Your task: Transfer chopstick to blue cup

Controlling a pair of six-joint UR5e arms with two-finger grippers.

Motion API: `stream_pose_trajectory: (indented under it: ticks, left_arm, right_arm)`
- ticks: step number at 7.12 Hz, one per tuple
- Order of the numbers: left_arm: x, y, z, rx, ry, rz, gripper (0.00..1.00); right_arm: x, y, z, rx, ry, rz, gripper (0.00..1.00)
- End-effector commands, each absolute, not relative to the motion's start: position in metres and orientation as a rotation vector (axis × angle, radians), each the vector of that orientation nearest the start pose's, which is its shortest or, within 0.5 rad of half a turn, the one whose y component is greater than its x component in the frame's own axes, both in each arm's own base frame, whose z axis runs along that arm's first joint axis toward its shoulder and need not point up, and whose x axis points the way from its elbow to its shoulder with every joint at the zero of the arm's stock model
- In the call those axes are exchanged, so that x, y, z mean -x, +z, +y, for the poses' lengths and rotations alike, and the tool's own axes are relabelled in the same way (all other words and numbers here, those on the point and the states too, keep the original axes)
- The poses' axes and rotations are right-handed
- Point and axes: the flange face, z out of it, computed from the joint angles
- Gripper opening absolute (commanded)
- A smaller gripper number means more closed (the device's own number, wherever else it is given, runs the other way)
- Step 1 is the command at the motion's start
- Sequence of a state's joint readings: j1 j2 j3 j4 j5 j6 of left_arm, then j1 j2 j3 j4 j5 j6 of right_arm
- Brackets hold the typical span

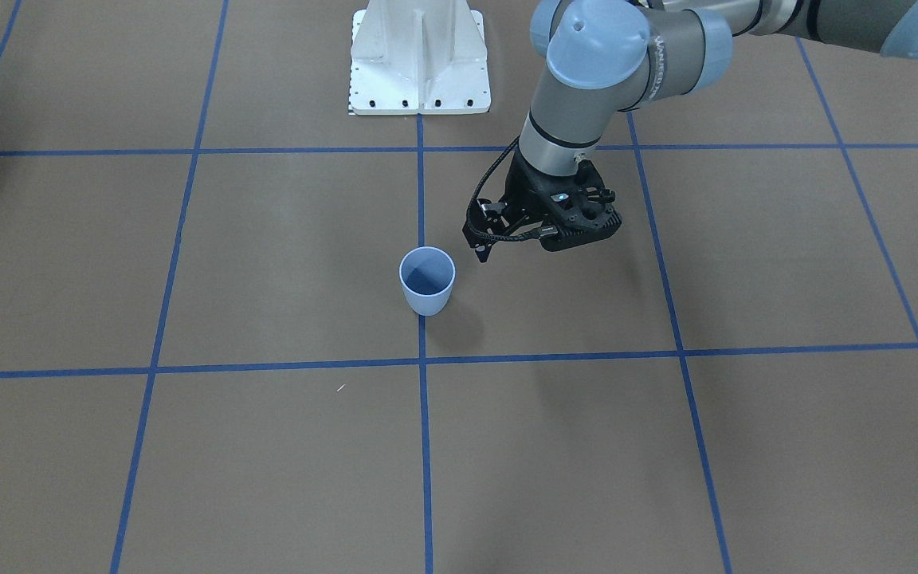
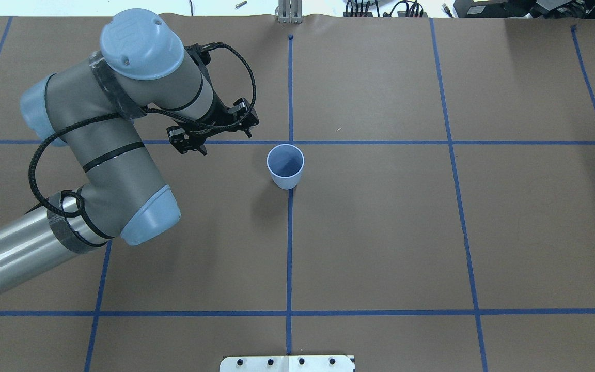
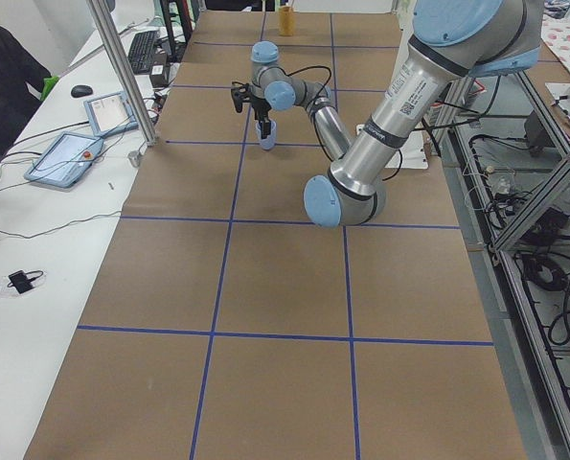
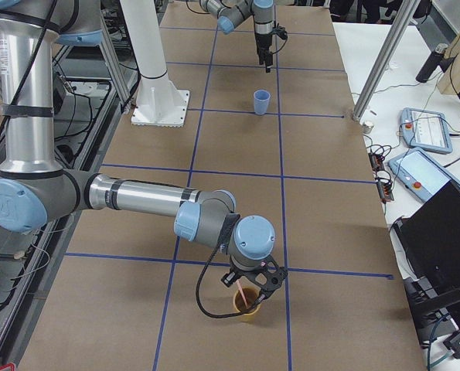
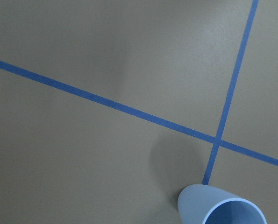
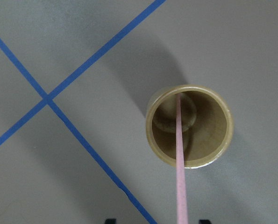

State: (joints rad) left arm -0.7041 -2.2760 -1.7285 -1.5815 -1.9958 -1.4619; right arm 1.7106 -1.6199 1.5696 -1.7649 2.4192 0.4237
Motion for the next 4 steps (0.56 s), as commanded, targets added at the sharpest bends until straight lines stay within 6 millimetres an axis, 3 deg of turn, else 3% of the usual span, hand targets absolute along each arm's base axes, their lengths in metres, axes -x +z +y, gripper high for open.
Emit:
stream_pose_trajectory:
  ticks: [1,4]
  left_arm:
    - [-0.4464,0.1706,-0.5001,0.025,-0.365,0.951,0.98]
    - [-0.4464,0.1726,-0.5001,0.027,-0.366,0.948,0.98]
  right_arm:
    - [-0.1160,0.6963,-0.4400,0.362,0.624,-0.815,0.67]
    - [-0.1132,0.6969,-0.4406,0.366,0.619,-0.815,0.64]
